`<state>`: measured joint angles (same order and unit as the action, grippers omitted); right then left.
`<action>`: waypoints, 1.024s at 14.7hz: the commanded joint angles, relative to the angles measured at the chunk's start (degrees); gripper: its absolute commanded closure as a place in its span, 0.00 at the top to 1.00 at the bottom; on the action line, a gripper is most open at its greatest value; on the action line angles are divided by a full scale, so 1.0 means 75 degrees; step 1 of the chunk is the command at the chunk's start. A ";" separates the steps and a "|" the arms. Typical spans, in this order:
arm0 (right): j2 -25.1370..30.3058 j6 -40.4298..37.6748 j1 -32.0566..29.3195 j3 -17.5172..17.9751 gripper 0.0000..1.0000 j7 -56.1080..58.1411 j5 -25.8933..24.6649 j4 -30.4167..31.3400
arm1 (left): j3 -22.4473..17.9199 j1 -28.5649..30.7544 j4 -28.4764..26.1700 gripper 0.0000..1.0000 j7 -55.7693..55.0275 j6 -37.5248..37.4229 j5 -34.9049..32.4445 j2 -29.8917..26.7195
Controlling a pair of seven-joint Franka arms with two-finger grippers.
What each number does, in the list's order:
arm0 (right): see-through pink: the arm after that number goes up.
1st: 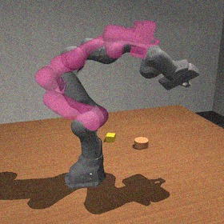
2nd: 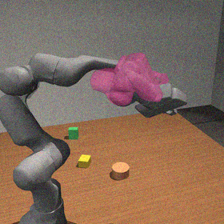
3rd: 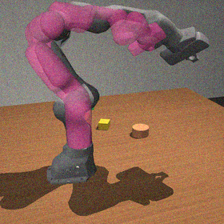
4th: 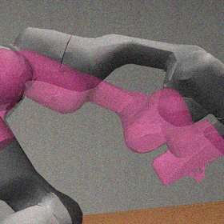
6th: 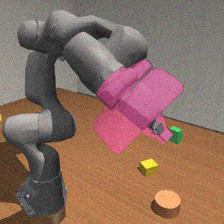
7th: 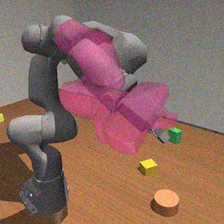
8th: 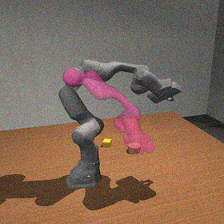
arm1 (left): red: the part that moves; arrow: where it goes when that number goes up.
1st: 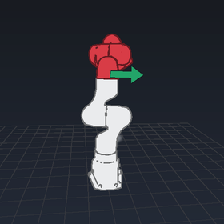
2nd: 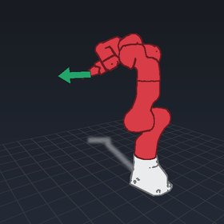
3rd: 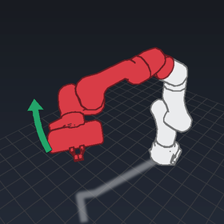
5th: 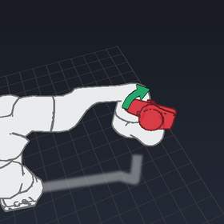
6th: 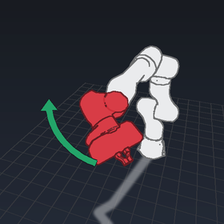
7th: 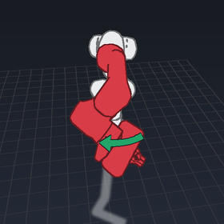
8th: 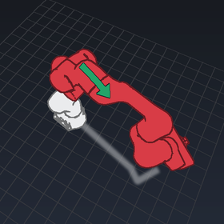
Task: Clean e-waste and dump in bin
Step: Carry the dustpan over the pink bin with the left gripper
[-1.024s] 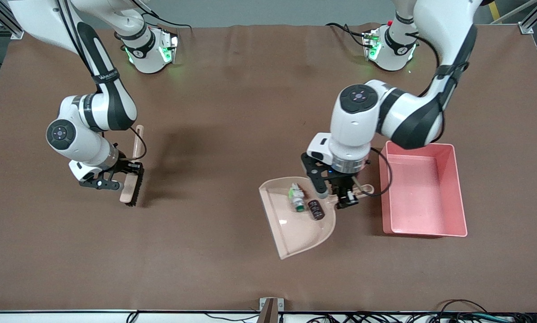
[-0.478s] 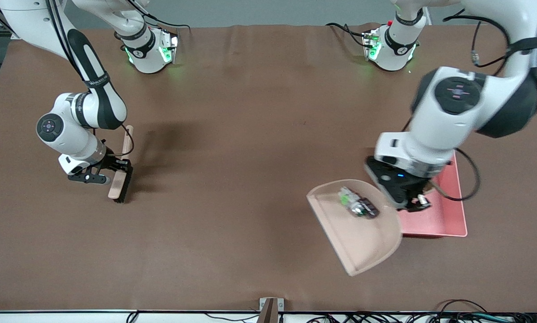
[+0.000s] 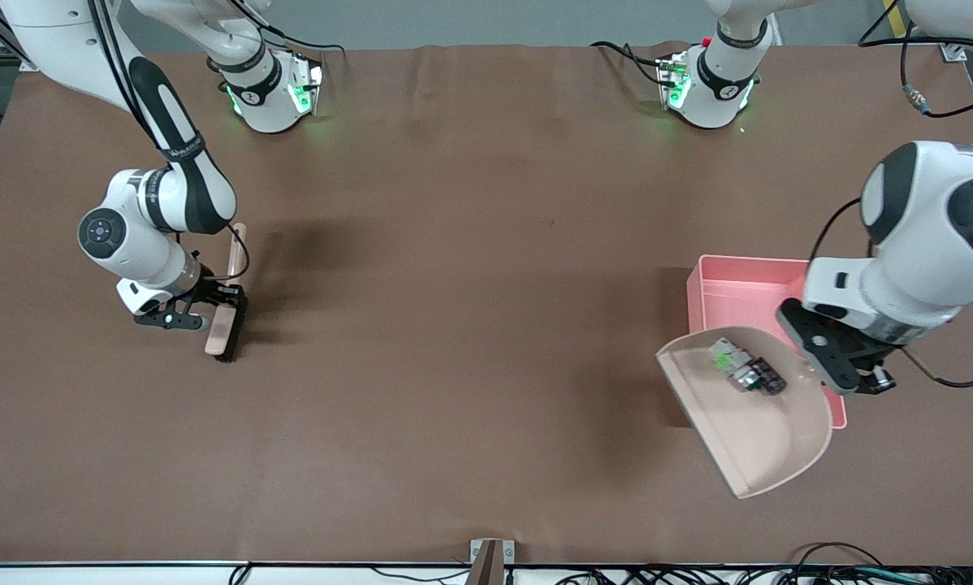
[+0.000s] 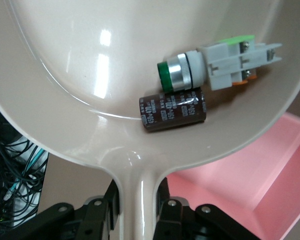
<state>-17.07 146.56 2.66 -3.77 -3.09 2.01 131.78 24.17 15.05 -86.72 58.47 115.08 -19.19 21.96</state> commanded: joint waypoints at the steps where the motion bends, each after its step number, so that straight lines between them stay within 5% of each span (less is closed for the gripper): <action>1: 0.0072 0.0041 -0.0086 0.0093 0.54 0.0003 -0.0080 0.0055 | 0.0071 0.0745 -0.0190 0.00 0.1456 -0.0051 0.0086 -0.0104; 2: 0.0084 0.0017 -0.0074 0.0093 0.67 0.0002 -0.0080 0.0019 | 0.0059 0.0945 -0.0179 0.00 0.1844 -0.0051 0.0016 -0.0023; 3: 0.0108 -0.0053 -0.0062 0.0093 0.93 0.0014 -0.0080 -0.0051 | 0.0036 0.1074 -0.0179 0.00 0.2150 -0.0051 -0.0007 0.0013; 4: 0.0166 -0.0216 -0.0062 0.0093 1.00 0.0049 -0.0080 -0.0132 | 0.0013 0.1215 -0.0202 0.00 0.2443 -0.0051 -0.0077 0.0106; 11: 0.1289 -0.1881 -0.0109 0.0093 1.00 0.0341 -0.0068 -0.1270 | 0.0012 0.1474 -0.0670 0.00 0.2868 -0.0543 -0.2992 0.0329; 15: 0.2296 -0.2466 -0.0051 0.0116 1.00 0.0261 -0.0068 -0.1608 | 0.0001 0.1638 -0.0952 0.00 0.2751 -0.0450 -0.3500 0.0517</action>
<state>-4.85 130.22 2.65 -3.54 -1.01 2.00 119.70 23.77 26.51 -92.71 79.00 111.83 -43.76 26.50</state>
